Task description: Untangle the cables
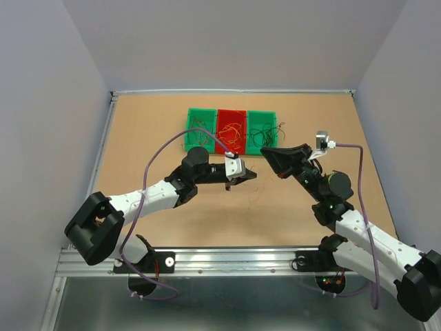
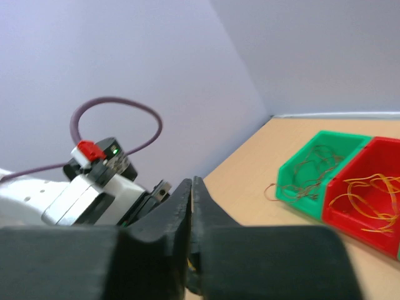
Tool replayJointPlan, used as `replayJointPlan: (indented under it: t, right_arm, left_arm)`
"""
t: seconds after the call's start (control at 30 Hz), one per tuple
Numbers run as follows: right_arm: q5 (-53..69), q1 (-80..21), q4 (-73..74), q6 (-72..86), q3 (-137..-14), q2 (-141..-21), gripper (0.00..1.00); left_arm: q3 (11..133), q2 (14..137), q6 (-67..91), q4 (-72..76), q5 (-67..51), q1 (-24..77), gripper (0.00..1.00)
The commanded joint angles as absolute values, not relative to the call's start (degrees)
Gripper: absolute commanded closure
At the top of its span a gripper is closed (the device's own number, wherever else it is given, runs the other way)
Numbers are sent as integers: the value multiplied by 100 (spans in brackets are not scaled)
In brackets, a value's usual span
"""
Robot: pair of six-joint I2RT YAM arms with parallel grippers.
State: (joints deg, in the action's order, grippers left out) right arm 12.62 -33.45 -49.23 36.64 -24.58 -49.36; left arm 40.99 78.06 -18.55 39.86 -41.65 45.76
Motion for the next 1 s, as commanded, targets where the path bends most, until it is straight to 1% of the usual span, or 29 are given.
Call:
replayJointPlan:
  t: [0.0,0.07,0.23,0.27,0.3,0.33,0.37,0.43,0.47,0.53,0.6,0.7,0.77,0.83,0.9,0.97]
  right_arm:
    - [54,-3384,-4413,3349,-2399,-4606,99]
    - [-262,-3375,-4063,3331,-2487,-4605,99]
    - [-229,-3375,-3824,3208,-2724,-4913,99]
    - [-237,-3375,-3649,3121,-2759,-4965,96]
    - [-159,-3375,-3604,3059,-2795,-4957,88]
    - [-36,-3375,-3612,2963,-2830,-4940,65]
    - [417,-3375,-3612,2831,-2865,-4922,52]
    - [789,-3375,-3612,2681,-2987,-4922,28]
    - [1226,-3384,-3604,2594,-3032,-4939,25]
    - [1598,-3384,-3525,2391,-3146,-5053,20]
    - [1958,-3375,-3454,2321,-3287,-5167,19]
    - [2293,-3375,-3445,2294,-3366,-5396,20]
    - [2460,-3375,-3445,2276,-3419,-5528,29]
    - [2522,-3375,-3384,2294,-3472,-5581,43]
    - [2487,-3375,-3358,2276,-3480,-5634,46]
    - [2479,-3384,-3340,2276,-3489,-5660,55]
  left_arm:
    - [4139,7655,-2013,3912,-4464,4597,100]
    - [4210,7629,-2048,3727,-4613,4597,100]
    - [4342,7515,-2162,3288,-4711,4597,100]
    - [4350,7506,-2180,3270,-4528,4588,100]
    - [4342,7488,-2223,3270,-4396,4597,100]
    - [4333,7471,-2293,3270,-4264,4588,100]
    - [4333,7471,-2337,3261,-4002,4588,100]
    - [4359,7514,-2443,3182,-3815,4588,100]
    - [4377,7549,-2469,3129,-3754,4597,100]
    - [4438,7620,-2513,2963,-3700,4588,100]
    - [4544,7655,-2549,2874,-3700,4588,100]
    - [4605,7682,-2558,2777,-3648,4588,100]
    - [4623,7682,-2549,2777,-3534,4588,100]
    - [4649,7673,-2479,2777,-3367,4588,100]
    - [4649,7629,-2461,2769,-3340,4553,100]
    - [4641,7576,-2435,2769,-3357,4553,100]
